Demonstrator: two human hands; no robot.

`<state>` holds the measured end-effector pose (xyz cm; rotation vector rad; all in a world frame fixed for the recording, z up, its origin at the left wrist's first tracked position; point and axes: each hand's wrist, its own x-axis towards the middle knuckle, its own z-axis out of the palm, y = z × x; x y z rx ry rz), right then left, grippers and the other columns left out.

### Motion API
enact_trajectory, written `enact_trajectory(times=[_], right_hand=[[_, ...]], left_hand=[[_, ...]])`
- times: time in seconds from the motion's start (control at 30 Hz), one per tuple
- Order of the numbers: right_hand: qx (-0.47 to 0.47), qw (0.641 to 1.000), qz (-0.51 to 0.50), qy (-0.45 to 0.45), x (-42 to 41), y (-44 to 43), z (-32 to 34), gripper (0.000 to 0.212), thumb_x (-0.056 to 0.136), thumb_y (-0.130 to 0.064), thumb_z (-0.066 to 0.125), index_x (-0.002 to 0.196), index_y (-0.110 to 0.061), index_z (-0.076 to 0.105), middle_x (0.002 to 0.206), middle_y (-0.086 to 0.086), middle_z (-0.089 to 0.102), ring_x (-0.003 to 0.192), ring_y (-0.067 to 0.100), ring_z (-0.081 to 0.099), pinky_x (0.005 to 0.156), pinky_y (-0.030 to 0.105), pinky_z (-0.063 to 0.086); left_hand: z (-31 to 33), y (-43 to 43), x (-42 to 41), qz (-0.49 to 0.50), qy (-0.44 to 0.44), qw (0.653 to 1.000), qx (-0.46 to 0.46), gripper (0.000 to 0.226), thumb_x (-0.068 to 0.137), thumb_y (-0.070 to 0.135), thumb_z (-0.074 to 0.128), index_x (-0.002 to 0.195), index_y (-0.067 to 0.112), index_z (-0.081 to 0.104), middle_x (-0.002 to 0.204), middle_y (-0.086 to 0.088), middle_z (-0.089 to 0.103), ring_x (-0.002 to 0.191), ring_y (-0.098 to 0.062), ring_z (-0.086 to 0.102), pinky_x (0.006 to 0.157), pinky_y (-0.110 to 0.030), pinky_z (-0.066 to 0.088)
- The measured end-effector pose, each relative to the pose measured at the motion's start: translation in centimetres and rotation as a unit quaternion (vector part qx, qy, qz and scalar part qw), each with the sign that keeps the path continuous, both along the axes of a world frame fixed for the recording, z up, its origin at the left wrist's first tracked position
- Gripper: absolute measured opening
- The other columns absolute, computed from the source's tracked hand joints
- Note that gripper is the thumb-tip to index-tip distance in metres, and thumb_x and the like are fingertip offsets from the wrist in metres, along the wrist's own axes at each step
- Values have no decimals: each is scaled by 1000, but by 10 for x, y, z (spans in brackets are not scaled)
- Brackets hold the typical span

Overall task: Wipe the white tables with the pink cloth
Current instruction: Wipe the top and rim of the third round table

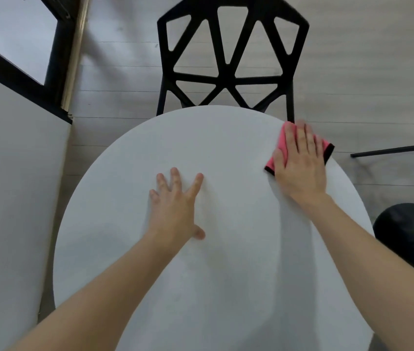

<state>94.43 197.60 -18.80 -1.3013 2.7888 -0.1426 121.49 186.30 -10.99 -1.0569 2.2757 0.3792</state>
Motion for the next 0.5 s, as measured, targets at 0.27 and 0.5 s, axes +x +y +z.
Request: enact_trajectory(times=[0.27, 0.5], right_hand=[[-33, 991, 123, -50, 108, -182, 5, 73, 108, -46, 23, 173, -14, 19, 181, 14, 10, 169, 28, 5, 136, 50, 2], [-33, 979, 194, -58, 71, -159, -1, 71, 109, -52, 27, 174, -21, 20, 182, 5, 12, 169, 21, 8, 136, 47, 3]], left_hand=[[-6, -7, 1, -16, -18, 1000, 0, 152, 68, 75, 88, 166, 45, -24, 177, -22, -17, 163, -54, -7, 132, -61, 19], [-1, -6, 0, -19, -17, 1000, -3, 153, 66, 78, 88, 166, 46, -23, 178, -22, -14, 164, -52, -5, 132, -59, 21]])
